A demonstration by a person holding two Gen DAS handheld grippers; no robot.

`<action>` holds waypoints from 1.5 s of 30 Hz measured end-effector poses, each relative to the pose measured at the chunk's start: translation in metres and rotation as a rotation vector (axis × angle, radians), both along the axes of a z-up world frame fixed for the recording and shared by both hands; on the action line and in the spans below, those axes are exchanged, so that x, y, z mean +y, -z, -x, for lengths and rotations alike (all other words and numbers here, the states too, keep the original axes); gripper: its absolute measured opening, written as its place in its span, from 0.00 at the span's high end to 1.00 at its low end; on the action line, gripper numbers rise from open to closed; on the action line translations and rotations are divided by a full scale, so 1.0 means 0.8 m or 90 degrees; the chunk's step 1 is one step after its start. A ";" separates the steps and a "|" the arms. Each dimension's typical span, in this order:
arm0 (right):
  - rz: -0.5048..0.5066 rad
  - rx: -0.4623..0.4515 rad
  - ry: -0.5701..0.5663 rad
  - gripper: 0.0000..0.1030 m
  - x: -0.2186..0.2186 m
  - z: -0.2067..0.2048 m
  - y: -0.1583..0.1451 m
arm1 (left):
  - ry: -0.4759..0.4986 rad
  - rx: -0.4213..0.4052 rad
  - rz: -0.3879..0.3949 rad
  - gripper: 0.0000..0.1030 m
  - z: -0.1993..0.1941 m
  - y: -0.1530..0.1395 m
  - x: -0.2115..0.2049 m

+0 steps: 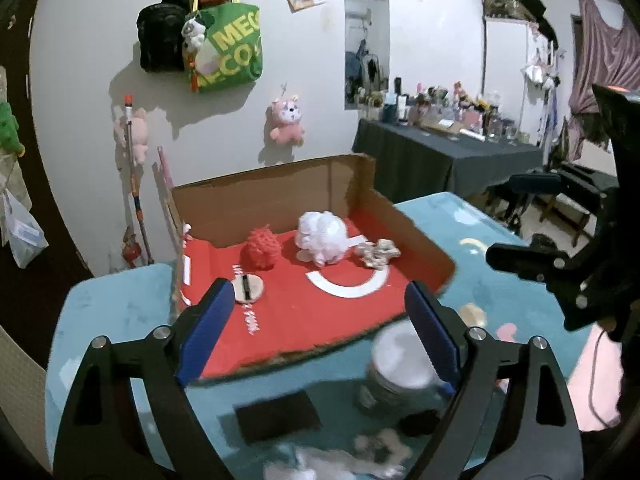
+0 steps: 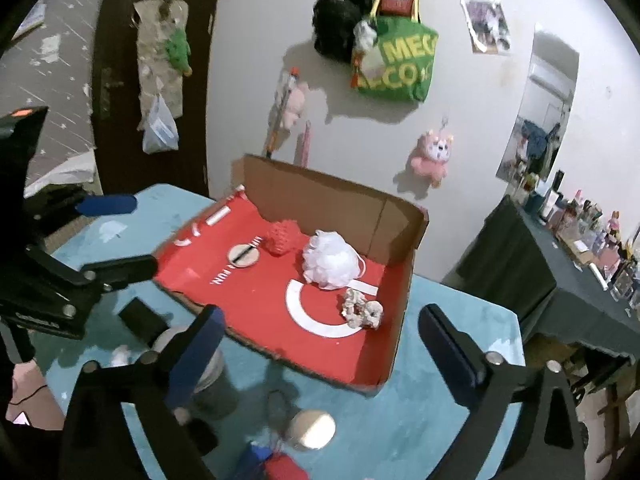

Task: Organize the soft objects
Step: 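Withdraw both tools from the box back over the table, then grasp the white sock with the left tool while the right tool grasps the black pompom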

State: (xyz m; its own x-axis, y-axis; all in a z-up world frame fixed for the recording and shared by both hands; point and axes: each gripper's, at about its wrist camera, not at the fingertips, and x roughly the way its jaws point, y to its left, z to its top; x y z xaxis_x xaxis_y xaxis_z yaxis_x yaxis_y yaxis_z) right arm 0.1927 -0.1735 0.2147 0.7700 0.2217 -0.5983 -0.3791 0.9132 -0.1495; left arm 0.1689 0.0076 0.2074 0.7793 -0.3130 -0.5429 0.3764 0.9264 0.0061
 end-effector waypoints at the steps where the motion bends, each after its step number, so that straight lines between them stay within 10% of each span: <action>1: -0.002 -0.009 -0.003 0.02 0.001 0.012 0.000 | 0.003 -0.002 0.009 0.15 0.010 0.000 -0.001; 22: -0.058 -0.133 0.059 0.00 -0.005 0.186 0.060 | -0.082 -0.146 0.050 0.04 0.178 0.055 -0.013; 45: -0.092 -0.048 0.173 0.00 -0.016 0.176 0.202 | -0.158 -0.034 0.028 0.04 0.173 0.175 0.009</action>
State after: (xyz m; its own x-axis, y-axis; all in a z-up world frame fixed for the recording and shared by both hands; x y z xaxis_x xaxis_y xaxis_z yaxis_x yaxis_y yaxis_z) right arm 0.0520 -0.1866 0.0533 0.8539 0.0800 -0.5142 -0.1107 0.9934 -0.0293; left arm 0.0303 0.0150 0.0675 0.8623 -0.1307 -0.4893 0.1370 0.9903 -0.0232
